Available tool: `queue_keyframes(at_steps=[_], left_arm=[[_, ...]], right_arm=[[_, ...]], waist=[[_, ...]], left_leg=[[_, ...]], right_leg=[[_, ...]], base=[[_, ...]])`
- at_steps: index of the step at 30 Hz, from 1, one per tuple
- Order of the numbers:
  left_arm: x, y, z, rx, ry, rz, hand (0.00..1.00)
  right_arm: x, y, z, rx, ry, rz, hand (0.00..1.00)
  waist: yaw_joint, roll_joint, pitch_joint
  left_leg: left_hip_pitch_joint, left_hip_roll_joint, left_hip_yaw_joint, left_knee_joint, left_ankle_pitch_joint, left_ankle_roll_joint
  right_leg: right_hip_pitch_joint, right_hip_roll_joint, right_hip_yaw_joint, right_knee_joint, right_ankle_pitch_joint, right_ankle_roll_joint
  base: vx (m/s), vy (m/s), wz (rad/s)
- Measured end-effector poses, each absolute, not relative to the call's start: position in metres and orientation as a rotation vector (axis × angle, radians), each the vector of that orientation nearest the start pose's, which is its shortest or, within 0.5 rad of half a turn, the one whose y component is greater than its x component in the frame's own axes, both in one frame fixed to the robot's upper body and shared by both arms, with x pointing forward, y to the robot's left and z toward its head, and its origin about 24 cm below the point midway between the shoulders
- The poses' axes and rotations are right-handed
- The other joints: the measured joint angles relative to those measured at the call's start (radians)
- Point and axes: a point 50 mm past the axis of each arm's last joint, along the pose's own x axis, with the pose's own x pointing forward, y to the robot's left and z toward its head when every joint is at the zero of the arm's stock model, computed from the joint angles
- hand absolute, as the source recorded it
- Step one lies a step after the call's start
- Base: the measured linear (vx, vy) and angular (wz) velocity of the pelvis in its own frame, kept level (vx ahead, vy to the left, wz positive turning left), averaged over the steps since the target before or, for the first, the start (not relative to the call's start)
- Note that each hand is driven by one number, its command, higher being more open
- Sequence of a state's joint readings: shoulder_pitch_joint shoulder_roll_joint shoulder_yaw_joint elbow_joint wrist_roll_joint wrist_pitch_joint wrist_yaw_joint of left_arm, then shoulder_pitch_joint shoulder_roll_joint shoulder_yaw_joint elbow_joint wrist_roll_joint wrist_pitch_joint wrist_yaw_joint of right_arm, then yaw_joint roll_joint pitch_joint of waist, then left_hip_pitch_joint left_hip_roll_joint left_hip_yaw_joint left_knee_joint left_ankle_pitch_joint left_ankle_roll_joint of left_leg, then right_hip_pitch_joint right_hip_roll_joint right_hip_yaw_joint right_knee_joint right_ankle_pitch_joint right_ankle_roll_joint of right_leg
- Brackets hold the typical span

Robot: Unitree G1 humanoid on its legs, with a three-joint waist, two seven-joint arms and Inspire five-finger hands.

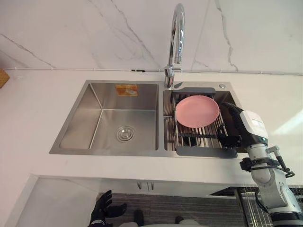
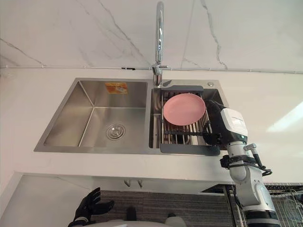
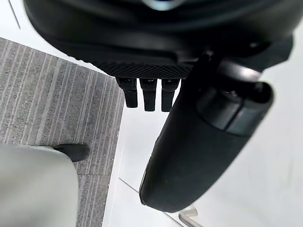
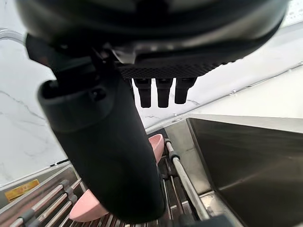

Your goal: Walk over to the sink, pick up the cup, carry it to the dishwasher, place the cup inside the dishwasher, then close the dishwasher door

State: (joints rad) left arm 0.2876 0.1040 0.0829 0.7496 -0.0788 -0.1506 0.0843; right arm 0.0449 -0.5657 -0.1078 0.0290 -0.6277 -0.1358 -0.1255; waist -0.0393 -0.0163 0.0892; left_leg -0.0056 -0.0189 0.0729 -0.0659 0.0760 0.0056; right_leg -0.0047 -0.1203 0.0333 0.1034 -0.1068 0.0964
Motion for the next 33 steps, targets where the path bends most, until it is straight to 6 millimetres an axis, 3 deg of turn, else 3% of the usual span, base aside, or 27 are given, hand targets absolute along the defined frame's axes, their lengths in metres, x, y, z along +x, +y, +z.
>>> queue_keyframes(at_steps=[12, 21, 22, 33], left_arm=[[0.087, 0.217, -0.135, 0.037, 0.847, 0.312, 0.9], [0.1, 0.216, -0.132, 0.03, 0.808, 0.309, 0.9], [0.1, 0.216, -0.132, 0.028, 0.804, 0.309, 0.9], [0.106, 0.213, -0.13, 0.026, 0.782, 0.292, 0.9]], right_arm=[[0.266, -0.27, 0.085, -1.309, -0.11, -0.094, 0.9], [0.286, -0.268, 0.106, -1.389, -0.176, -0.127, 0.9], [0.287, -0.267, 0.108, -1.39, -0.181, -0.133, 0.3], [0.307, -0.267, 0.121, -1.42, -0.218, -0.195, 0.3]], waist=[[0.012, 0.012, 0.047], [0.021, 0.014, 0.099], [0.021, 0.014, 0.102], [0.03, 0.018, 0.119]], left_leg=[[-0.025, -0.003, -0.022, 0.004, 0.004, 0.001], [-0.055, -0.002, -0.038, 0.023, 0.002, 0.0], [-0.061, -0.002, -0.039, 0.028, 0.002, 0.0], [-0.082, -0.002, -0.05, 0.046, 0.001, 0.0]], right_leg=[[-0.013, -0.002, -0.02, 0.005, 0.001, 0.001], [-0.031, -0.002, -0.036, 0.016, 0.001, 0.001], [-0.034, -0.002, -0.037, 0.017, 0.001, 0.001], [-0.043, -0.002, -0.048, 0.019, 0.001, 0.001]], base=[[0.0, -0.01, 0.05], [-0.01, -0.008, 0.04], [-0.04, -0.01, 0.03], [-0.01, -0.006, 0.02]])
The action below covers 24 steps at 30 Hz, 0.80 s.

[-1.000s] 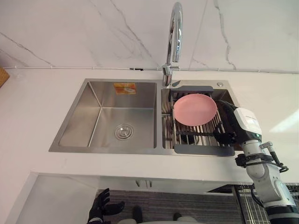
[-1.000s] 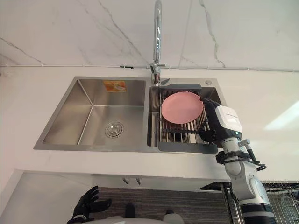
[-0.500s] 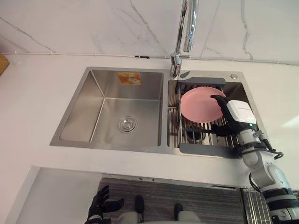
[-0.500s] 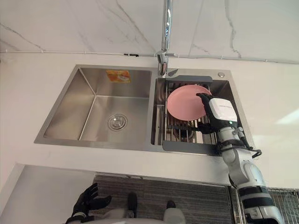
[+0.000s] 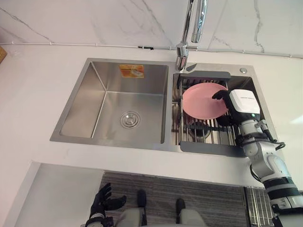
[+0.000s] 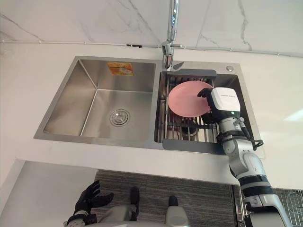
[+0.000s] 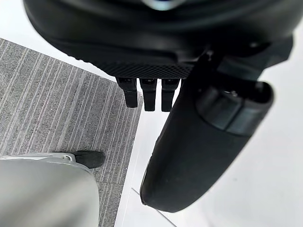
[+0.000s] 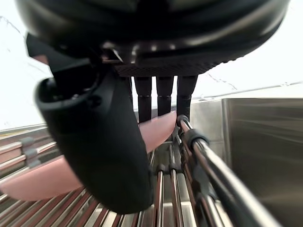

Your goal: Walk over to the sink, pick up the cup, carry it to the dishwasher, place the cup inside the dishwasher, then close the dishwasher door

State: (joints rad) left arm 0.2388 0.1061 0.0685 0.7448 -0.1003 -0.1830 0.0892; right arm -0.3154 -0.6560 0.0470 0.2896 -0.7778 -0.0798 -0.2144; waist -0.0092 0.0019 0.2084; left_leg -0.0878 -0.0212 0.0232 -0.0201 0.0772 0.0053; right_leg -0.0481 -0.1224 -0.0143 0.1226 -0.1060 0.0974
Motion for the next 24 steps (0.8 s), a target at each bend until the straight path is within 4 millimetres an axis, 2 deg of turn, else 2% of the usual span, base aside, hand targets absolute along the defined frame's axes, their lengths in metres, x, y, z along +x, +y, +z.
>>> queue_keyframes(at_steps=[3, 7, 13, 16, 24], left_arm=[[0.108, 0.212, -0.129, 0.026, 0.777, 0.289, 0.9], [0.109, 0.212, -0.129, 0.029, 0.772, 0.28, 0.9], [0.113, 0.206, -0.128, 0.019, 0.759, 0.266, 0.9], [0.113, 0.205, -0.128, 0.019, 0.76, 0.263, 0.9], [0.112, 0.206, -0.129, 0.021, 0.766, 0.263, 0.9]], right_arm=[[0.307, -0.269, 0.125, -1.435, -0.233, -0.198, 0.3], [0.306, -0.265, 0.128, -1.429, -0.275, -0.177, 0.3], [0.303, -0.259, 0.133, -1.424, -0.314, -0.176, 0.3], [0.295, -0.25, 0.136, -1.418, -0.368, -0.156, 0.3], [0.282, -0.245, 0.149, -1.387, -0.452, -0.169, 0.3]], waist=[[0.009, 0.0, 0.0], [-0.007, -0.003, 0.002], [-0.005, -0.004, 0.003], [-0.007, -0.004, 0.003], [-0.007, -0.012, 0.0]], left_leg=[[0.0, 0.001, -0.01, -0.001, 0.0, 0.0], [0.004, 0.002, -0.011, -0.001, -0.001, -0.001], [0.011, 0.003, -0.006, -0.001, -0.001, -0.002], [0.022, 0.004, 0.004, -0.004, -0.001, -0.002], [0.074, 0.006, 0.017, -0.066, 0.021, 0.0]], right_leg=[[0.002, 0.001, -0.012, 0.0, 0.0, 0.0], [0.009, 0.001, -0.012, 0.001, 0.0, 0.0], [0.012, 0.001, -0.004, 0.004, 0.0, 0.0], [0.016, 0.001, 0.005, 0.005, 0.0, 0.0], [0.034, 0.003, 0.017, 0.001, 0.0, 0.0]], base=[[0.03, -0.021, 0.12], [0.02, -0.011, 0.02], [-0.03, 0.0, -0.03], [-0.02, -0.006, -0.09], [-0.01, -0.003, -0.04]])
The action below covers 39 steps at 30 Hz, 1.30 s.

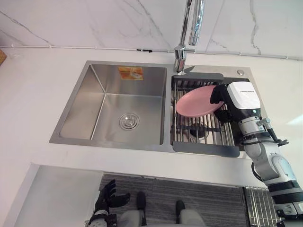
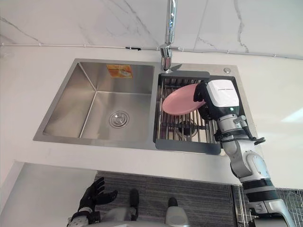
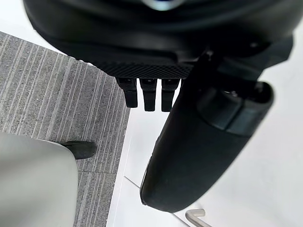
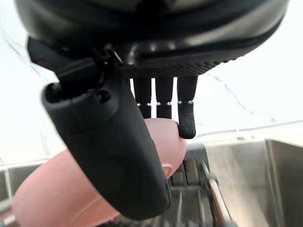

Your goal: Walk over to the sink, pick up the cup, carry it to the dishwasher, place the cup inside the dishwasher, then close the dishwasher door

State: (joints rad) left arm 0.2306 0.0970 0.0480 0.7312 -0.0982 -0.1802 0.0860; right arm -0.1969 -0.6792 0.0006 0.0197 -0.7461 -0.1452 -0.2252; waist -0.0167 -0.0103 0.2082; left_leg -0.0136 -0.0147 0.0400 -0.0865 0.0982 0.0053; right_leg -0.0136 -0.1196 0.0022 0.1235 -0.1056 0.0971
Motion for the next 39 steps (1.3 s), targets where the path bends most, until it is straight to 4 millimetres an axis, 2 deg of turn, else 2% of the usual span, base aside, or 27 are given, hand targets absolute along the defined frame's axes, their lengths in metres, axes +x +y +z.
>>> queue_keyframes(at_steps=[8, 14, 20, 23, 27, 28, 29, 30, 31, 32, 33, 34, 35, 36, 37, 38, 39], left_arm=[[0.111, 0.208, -0.129, 0.021, 0.773, 0.271, 0.9], [0.107, 0.209, -0.132, 0.021, 0.798, 0.279, 0.9], [0.101, 0.21, -0.134, 0.022, 0.824, 0.285, 0.9], [0.109, 0.213, -0.131, 0.017, 0.798, 0.297, 0.9], [0.116, 0.222, -0.127, 0.008, 0.768, 0.344, 0.9], [0.115, 0.226, -0.126, 0.008, 0.765, 0.359, 0.9], [0.114, 0.228, -0.126, 0.009, 0.766, 0.37, 0.9], [0.113, 0.228, -0.126, 0.011, 0.768, 0.371, 0.9], [0.11, 0.227, -0.128, 0.011, 0.779, 0.369, 0.9], [0.104, 0.226, -0.13, 0.006, 0.796, 0.372, 0.9], [0.102, 0.224, -0.13, 0.002, 0.8, 0.373, 0.9], [0.101, 0.226, -0.131, 0.006, 0.804, 0.377, 0.9], [0.101, 0.228, -0.13, 0.009, 0.803, 0.385, 0.9], [0.1, 0.227, -0.131, 0.008, 0.806, 0.388, 0.9], [0.099, 0.226, -0.131, 0.006, 0.808, 0.394, 0.9], [0.099, 0.227, -0.131, 0.007, 0.808, 0.4, 0.9], [0.099, 0.229, -0.13, 0.004, 0.804, 0.413, 0.9]], right_arm=[[0.266, -0.246, 0.17, -1.308, -0.552, -0.281, 0.3], [0.244, -0.247, 0.172, -1.16, -0.593, -0.36, 0.3], [0.226, -0.247, 0.17, -1.065, -0.606, -0.416, 0.3], [0.216, -0.25, 0.176, -1.054, -0.632, -0.47, 0.3], [0.212, -0.249, 0.183, -1.032, -0.677, -0.501, 0.3], [0.211, -0.247, 0.186, -1.023, -0.699, -0.499, 0.3], [0.208, -0.244, 0.191, -1.019, -0.733, -0.504, 0.3], [0.207, -0.243, 0.194, -1.016, -0.758, -0.507, 0.3], [0.206, -0.241, 0.198, -1.013, -0.788, -0.508, 0.3], [0.204, -0.243, 0.199, -1.018, -0.791, -0.515, 0.3], [0.202, -0.245, 0.199, -1.022, -0.786, -0.523, 0.3], [0.199, -0.248, 0.196, -1.013, -0.765, -0.547, 0.3], [0.198, -0.251, 0.193, -1.016, -0.743, -0.555, 0.3], [0.197, -0.252, 0.191, -1.02, -0.734, -0.558, 0.3], [0.197, -0.253, 0.189, -1.021, -0.715, -0.562, 0.3], [0.198, -0.254, 0.187, -1.016, -0.701, -0.566, 0.3], [0.198, -0.255, 0.185, -1.018, -0.684, -0.571, 0.3]], waist=[[-0.003, -0.017, -0.012], [-0.014, -0.032, -0.035], [-0.027, -0.033, -0.064], [-0.043, -0.033, -0.064], [-0.034, -0.028, -0.056], [-0.031, -0.028, -0.055], [-0.033, -0.031, -0.054], [-0.032, -0.04, -0.051], [-0.035, -0.038, -0.049], [-0.045, -0.021, -0.053], [-0.051, -0.008, -0.055], [-0.054, -0.005, -0.052], [-0.055, -0.019, -0.044], [-0.054, -0.021, -0.04], [-0.054, -0.021, -0.032], [-0.051, -0.022, -0.024], [-0.052, -0.021, -0.019]], left_leg=[[0.023, 0.005, 0.003, 0.0, -0.001, -0.002], [0.04, 0.006, 0.014, 0.0, -0.001, -0.003], [0.039, 0.006, 0.021, 0.0, -0.001, -0.004], [-0.016, 0.002, -0.022, 0.06, -0.006, -0.01], [-0.091, 0.012, -0.056, 0.202, -0.058, -0.025], [-0.102, 0.018, -0.057, 0.234, -0.078, -0.042], [-0.107, 0.017, -0.056, 0.236, -0.09, -0.053], [-0.115, 0.01, -0.064, 0.261, -0.101, -0.052], [-0.163, 0.004, -0.095, 0.437, -0.169, -0.03], [-0.166, 0.017, -0.13, 0.506, -0.238, -0.052], [-0.159, 0.029, -0.14, 0.492, -0.268, -0.062], [-0.15, 0.037, -0.122, 0.471, -0.301, -0.05], [-0.154, 0.037, -0.077, 0.468, -0.301, -0.044], [-0.157, 0.038, -0.054, 0.472, -0.303, -0.039], [-0.167, 0.043, -0.006, 0.485, -0.31, -0.025], [-0.172, 0.05, 0.039, 0.493, -0.313, -0.015], [-0.179, 0.055, 0.071, 0.507, -0.317, -0.001]], right_leg=[[0.022, 0.004, 0.003, -0.003, 0.0, -0.001], [0.032, 0.004, 0.014, -0.004, 0.0, -0.001], [0.032, 0.005, 0.02, 0.001, -0.002, -0.003], [0.026, 0.004, -0.02, 0.004, -0.002, -0.004], [-0.011, 0.017, -0.033, 0.073, -0.011, -0.017], [-0.022, 0.021, -0.028, 0.097, -0.024, -0.024], [-0.037, 0.017, -0.014, 0.112, -0.044, -0.036], [-0.047, 0.012, -0.003, 0.115, -0.057, -0.046], [-0.069, 0.017, 0.019, 0.125, -0.054, -0.045], [-0.082, 0.039, 0.039, 0.132, -0.05, -0.042], [-0.09, 0.054, 0.048, 0.134, -0.048, -0.039], [-0.11, 0.063, 0.083, 0.14, -0.042, -0.031], [-0.133, 0.062, 0.13, 0.135, -0.019, -0.024], [-0.143, 0.063, 0.154, 0.129, -0.006, -0.017], [-0.157, 0.067, 0.199, 0.105, 0.03, 0.007], [-0.165, 0.07, 0.236, 0.081, 0.056, 0.017], [-0.17, 0.066, 0.254, 0.048, 0.074, 0.006]], base=[[-0.01, -0.004, -0.01], [-0.04, -0.01, -0.05], [-0.02, -0.006, -0.04], [-0.05, -0.028, 0.43], [-0.1, -0.023, 0.21], [-0.14, -0.036, -0.08], [-0.15, -0.009, -0.17], [-0.12, 0.002, -0.37], [-0.09, 0.007, -0.55], [-0.07, 0.007, -0.56], [-0.07, 0.068, -0.65], [-0.07, 0.114, -0.85], [-0.07, 0.13, -0.98], [-0.07, 0.153, -1.14], [-0.06, 0.19, -1.14], [-0.06, 0.196, -1.25], [-0.09, 0.206, -1.22]])
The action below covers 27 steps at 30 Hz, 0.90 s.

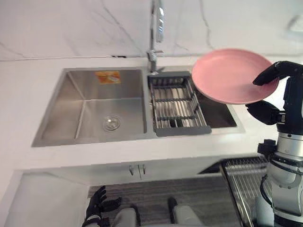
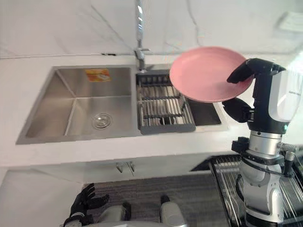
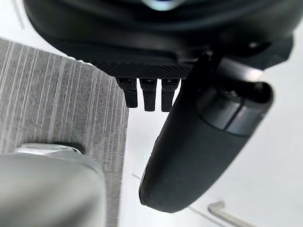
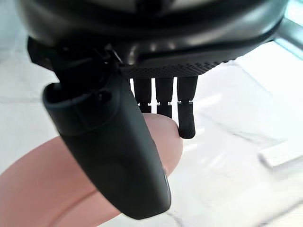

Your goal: Walk over to the sink, pick up the cup, carry it to the dishwasher, place the cup inside the dishwasher, then close the dishwasher door

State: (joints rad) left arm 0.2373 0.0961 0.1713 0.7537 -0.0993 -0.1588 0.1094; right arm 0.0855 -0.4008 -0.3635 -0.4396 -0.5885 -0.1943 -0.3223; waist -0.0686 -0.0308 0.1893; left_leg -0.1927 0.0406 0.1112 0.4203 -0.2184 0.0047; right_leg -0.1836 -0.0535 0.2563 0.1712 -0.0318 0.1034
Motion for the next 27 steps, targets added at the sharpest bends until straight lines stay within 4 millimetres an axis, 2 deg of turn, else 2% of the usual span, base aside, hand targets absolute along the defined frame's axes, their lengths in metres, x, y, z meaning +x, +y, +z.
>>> queue_keyframes(at_steps=[1, 2, 4, 5, 7, 8, 9, 10, 12, 14, 16, 21, 27], left_arm=[[0.101, 0.234, -0.129, 0.001, 0.792, 0.437, 0.9], [0.105, 0.239, -0.127, -0.002, 0.777, 0.468, 0.9], [0.106, 0.248, -0.124, -0.001, 0.76, 0.511, 0.9], [0.103, 0.255, -0.122, 0.0, 0.757, 0.545, 0.9], [0.102, 0.258, -0.121, 0.008, 0.757, 0.553, 0.9], [0.102, 0.262, -0.12, 0.018, 0.756, 0.562, 0.9], [0.099, 0.265, -0.12, 0.016, 0.761, 0.59, 0.9], [0.098, 0.264, -0.121, 0.01, 0.766, 0.594, 0.9], [0.095, 0.256, -0.124, -0.013, 0.774, 0.59, 0.9], [0.096, 0.248, -0.127, -0.028, 0.78, 0.572, 0.9], [0.093, 0.244, -0.129, -0.041, 0.795, 0.579, 0.9], [0.078, 0.238, -0.135, -0.043, 0.847, 0.543, 0.9], [0.084, 0.23, -0.136, -0.032, 0.843, 0.49, 0.9]], right_arm=[[0.2, -0.258, 0.182, -1.018, -0.656, -0.581, 0.3], [0.201, -0.26, 0.18, -1.019, -0.637, -0.587, 0.3], [0.202, -0.262, 0.177, -1.021, -0.615, -0.582, 0.3], [0.203, -0.263, 0.176, -1.043, -0.604, -0.583, 0.3], [0.202, -0.262, 0.176, -1.059, -0.608, -0.584, 0.3], [0.202, -0.262, 0.176, -1.066, -0.608, -0.582, 0.3], [0.202, -0.262, 0.175, -1.078, -0.606, -0.582, 0.3], [0.201, -0.264, 0.175, -1.094, -0.598, -0.587, 0.3], [0.198, -0.276, 0.161, -1.116, -0.5, -0.608, 0.3], [0.189, -0.295, 0.143, -1.13, -0.354, -0.655, 0.3], [0.179, -0.304, 0.137, -1.13, -0.296, -0.702, 0.3], [0.158, -0.322, 0.124, -1.146, -0.177, -0.773, 0.3], [0.162, -0.334, 0.102, -1.08, -0.076, -0.784, 0.3]], waist=[[-0.001, 0.002, 0.003], [0.007, 0.014, 0.015], [0.018, 0.019, 0.018], [0.027, 0.017, 0.017], [0.025, 0.013, 0.013], [0.028, 0.006, 0.008], [0.029, -0.002, 0.004], [0.027, 0.003, 0.004], [0.023, 0.023, -0.007], [0.024, 0.022, -0.022], [0.015, 0.022, -0.026], [-0.013, 0.027, -0.044], [-0.021, 0.035, -0.044]], left_leg=[[-0.008, 0.014, 0.05, 0.005, 0.0, 0.023], [-0.006, 0.041, 0.1, 0.002, 0.004, 0.037], [0.013, 0.064, 0.158, -0.014, 0.006, 0.041], [0.046, 0.073, 0.208, -0.032, 0.007, 0.041], [0.062, 0.073, 0.245, -0.04, 0.004, 0.036], [0.062, 0.072, 0.266, -0.04, -0.001, 0.024], [0.053, 0.072, 0.295, -0.038, -0.002, 0.011], [0.049, 0.079, 0.301, -0.038, -0.002, 0.006], [0.048, 0.098, 0.297, -0.039, 0.009, -0.008], [0.065, 0.109, 0.287, -0.064, 0.018, -0.023], [0.075, 0.108, 0.286, -0.083, 0.025, -0.03], [0.125, 0.091, 0.281, -0.128, 0.032, -0.035], [0.102, 0.069, 0.285, -0.139, 0.04, -0.024]], right_leg=[[-0.006, -0.01, -0.027, -0.031, 0.015, -0.05], [-0.036, -0.026, -0.111, 0.018, -0.007, -0.093], [-0.063, -0.048, -0.22, 0.152, -0.043, -0.086], [-0.027, -0.072, -0.287, 0.242, -0.101, -0.087], [0.043, -0.098, -0.335, 0.263, -0.148, -0.083], [0.081, -0.101, -0.346, 0.216, -0.16, -0.066], [0.112, -0.101, -0.344, 0.109, -0.169, -0.03], [0.118, -0.098, -0.336, 0.074, -0.151, 0.007], [0.134, -0.067, -0.321, 0.015, -0.116, -0.01], [0.154, -0.042, -0.296, -0.036, -0.088, -0.022], [0.157, -0.035, -0.279, -0.051, -0.078, -0.024], [0.189, -0.043, -0.252, -0.077, -0.073, -0.018], [0.148, -0.06, -0.227, -0.083, -0.053, -0.003]], base=[[-0.11, 0.196, -1.25], [-0.12, 0.187, -1.13], [-0.08, 0.142, -1.03], [-0.05, 0.1, -0.96], [-0.04, -0.006, -0.77], [-0.07, -0.086, -0.84], [-0.07, -0.124, -0.73], [-0.05, -0.102, -0.57], [0.02, -0.084, -0.34], [0.06, -0.097, -0.39], [0.09, -0.057, -0.36], [0.08, 0.003, -0.18], [-0.03, 0.052, -0.09]])
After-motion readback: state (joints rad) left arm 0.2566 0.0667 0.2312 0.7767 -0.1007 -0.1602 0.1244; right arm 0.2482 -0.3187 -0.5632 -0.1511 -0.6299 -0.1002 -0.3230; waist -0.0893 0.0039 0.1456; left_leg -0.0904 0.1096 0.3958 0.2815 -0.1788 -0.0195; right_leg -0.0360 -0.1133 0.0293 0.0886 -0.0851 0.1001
